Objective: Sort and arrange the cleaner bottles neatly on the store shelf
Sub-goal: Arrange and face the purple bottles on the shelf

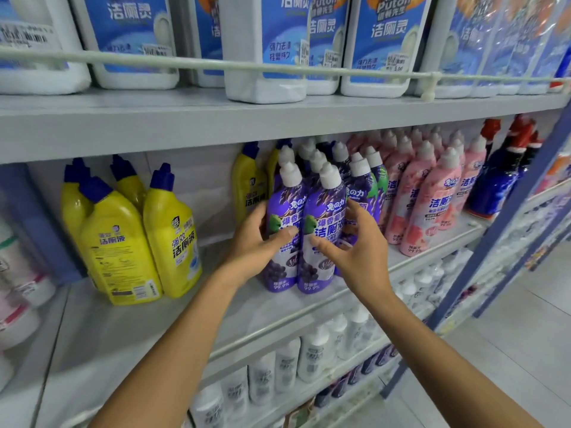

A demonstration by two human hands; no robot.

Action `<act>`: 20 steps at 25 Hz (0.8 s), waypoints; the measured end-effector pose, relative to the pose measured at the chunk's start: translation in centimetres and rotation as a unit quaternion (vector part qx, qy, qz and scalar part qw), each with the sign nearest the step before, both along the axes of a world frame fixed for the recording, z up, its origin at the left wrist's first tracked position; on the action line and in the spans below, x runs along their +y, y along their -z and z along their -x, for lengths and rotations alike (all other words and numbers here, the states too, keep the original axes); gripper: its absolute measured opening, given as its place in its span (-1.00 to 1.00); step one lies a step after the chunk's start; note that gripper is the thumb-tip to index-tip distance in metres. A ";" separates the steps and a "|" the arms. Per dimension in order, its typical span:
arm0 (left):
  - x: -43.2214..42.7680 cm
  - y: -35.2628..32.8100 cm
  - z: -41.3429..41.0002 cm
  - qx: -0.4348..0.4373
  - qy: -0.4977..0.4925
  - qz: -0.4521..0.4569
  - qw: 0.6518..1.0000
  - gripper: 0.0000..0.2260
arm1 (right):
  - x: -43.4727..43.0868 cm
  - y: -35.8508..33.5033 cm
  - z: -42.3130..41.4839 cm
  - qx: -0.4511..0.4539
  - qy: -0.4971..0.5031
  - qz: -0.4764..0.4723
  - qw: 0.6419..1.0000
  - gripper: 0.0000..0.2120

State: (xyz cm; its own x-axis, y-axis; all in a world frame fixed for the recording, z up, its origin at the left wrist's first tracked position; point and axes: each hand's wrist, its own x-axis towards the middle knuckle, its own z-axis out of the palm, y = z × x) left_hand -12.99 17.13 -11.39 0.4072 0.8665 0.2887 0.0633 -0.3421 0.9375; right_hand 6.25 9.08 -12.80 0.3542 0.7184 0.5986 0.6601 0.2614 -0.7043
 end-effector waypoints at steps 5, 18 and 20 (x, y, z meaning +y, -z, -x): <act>0.5 -2.4 1.2 -0.015 0.088 0.056 0.994 -0.69 | -0.1 0.0 -0.1 -0.009 0.011 0.001 1.000 -0.12; 15.3 -2.9 -0.7 0.100 -0.232 -0.118 0.960 -0.67 | 0.4 0.6 -0.6 -0.012 -0.005 -0.010 1.000 -0.16; 15.4 -2.6 -0.5 0.122 -0.233 -0.113 0.958 -0.64 | 0.4 0.6 -0.6 -0.011 -0.007 -0.007 1.000 -0.16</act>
